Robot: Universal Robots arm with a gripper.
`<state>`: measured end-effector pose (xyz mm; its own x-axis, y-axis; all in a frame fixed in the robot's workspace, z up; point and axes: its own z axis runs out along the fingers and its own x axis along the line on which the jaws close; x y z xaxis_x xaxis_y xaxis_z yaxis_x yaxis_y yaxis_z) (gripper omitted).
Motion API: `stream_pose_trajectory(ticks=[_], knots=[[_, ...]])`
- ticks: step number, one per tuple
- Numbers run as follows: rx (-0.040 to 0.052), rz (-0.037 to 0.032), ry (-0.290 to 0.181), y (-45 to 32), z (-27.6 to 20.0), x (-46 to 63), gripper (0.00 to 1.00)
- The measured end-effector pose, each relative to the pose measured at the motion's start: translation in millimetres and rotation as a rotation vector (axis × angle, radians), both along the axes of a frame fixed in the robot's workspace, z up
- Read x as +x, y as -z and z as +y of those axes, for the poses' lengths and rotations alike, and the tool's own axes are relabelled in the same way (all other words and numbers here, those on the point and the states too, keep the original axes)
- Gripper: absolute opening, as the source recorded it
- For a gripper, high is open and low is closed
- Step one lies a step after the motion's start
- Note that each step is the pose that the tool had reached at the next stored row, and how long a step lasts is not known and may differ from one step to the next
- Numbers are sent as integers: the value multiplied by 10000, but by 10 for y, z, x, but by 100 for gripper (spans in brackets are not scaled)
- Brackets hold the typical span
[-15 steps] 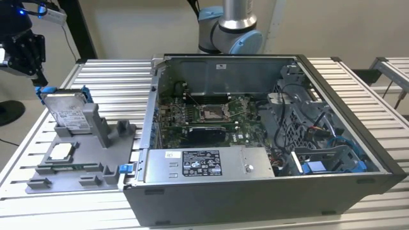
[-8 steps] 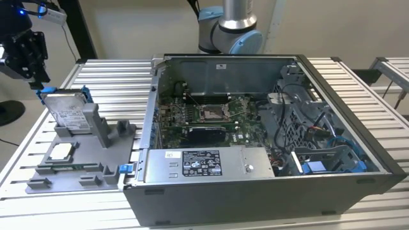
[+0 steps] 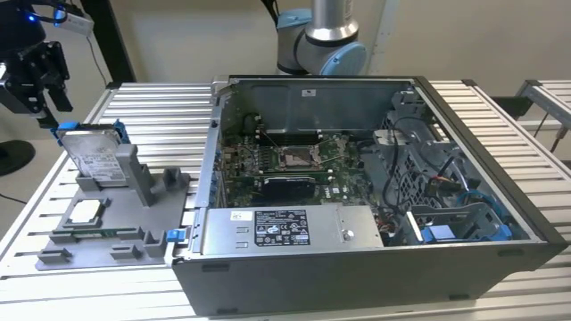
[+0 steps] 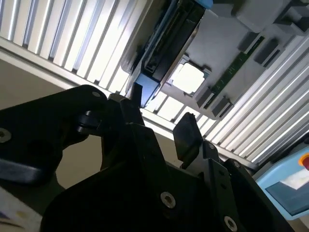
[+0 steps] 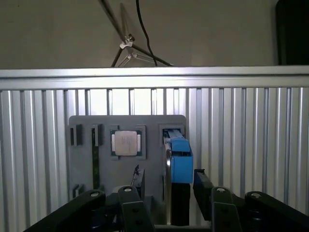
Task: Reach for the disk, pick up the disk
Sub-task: 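Pick up the disk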
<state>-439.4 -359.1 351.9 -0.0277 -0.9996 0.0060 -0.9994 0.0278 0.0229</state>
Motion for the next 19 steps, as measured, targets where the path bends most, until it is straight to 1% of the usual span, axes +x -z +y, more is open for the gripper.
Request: stream_pose_trajectory(ticks=[4, 12, 19], knots=[[6, 3, -1, 71, 19, 2, 100], [7, 3, -1, 216, 80, 26, 100], [7, 2, -6, 344, 87, 33, 100]])
